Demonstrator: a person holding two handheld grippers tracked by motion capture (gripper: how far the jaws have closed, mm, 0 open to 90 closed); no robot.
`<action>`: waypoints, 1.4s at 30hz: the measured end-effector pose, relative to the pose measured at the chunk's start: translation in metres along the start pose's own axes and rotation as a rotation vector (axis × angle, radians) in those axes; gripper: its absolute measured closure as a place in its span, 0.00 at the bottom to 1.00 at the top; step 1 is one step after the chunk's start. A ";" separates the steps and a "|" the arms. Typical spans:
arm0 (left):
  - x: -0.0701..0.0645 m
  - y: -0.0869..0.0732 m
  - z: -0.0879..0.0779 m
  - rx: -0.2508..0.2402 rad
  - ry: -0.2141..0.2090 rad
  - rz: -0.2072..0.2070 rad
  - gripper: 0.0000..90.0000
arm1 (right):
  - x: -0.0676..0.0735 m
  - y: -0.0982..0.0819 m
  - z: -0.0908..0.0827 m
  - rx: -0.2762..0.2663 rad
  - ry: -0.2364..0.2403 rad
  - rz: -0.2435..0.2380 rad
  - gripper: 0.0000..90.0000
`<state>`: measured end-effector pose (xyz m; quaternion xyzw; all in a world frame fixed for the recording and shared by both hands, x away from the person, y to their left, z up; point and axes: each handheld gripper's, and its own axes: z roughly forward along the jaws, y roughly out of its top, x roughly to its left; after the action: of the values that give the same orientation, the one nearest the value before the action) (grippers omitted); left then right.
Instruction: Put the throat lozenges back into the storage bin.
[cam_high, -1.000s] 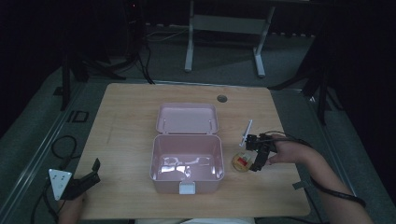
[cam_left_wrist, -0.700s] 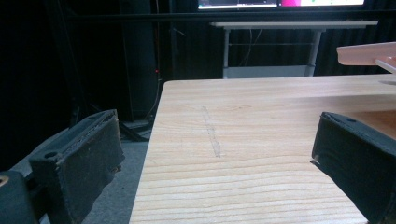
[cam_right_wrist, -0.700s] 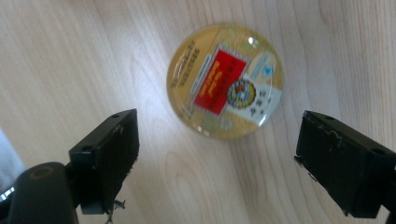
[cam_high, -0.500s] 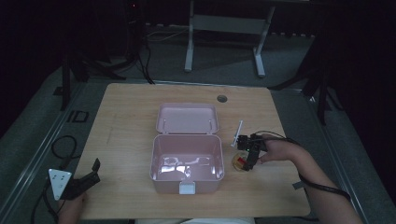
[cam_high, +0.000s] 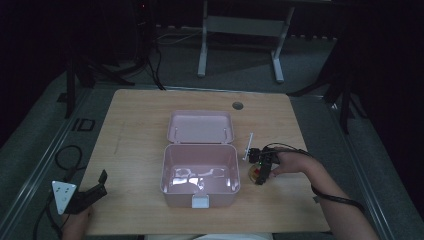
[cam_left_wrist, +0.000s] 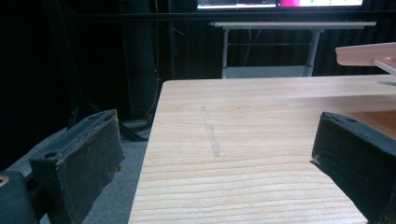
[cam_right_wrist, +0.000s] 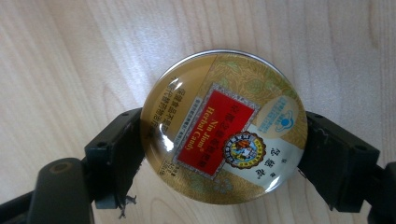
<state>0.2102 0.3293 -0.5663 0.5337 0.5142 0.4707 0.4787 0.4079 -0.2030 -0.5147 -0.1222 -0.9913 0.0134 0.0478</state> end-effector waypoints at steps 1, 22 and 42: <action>0.000 0.000 0.000 0.000 0.000 0.000 0.03 | 0.000 0.000 0.000 0.000 0.000 0.000 0.22; 0.000 0.000 0.000 0.001 0.000 -0.001 0.03 | 0.025 -0.009 -0.072 0.037 0.002 -0.043 0.22; 0.000 0.000 0.000 0.002 -0.001 -0.002 0.03 | 0.050 0.002 -0.137 0.051 -0.023 -0.071 0.22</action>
<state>0.2104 0.3295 -0.5663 0.5340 0.5149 0.4695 0.4789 0.3733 -0.1870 -0.3741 -0.0856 -0.9948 0.0385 0.0402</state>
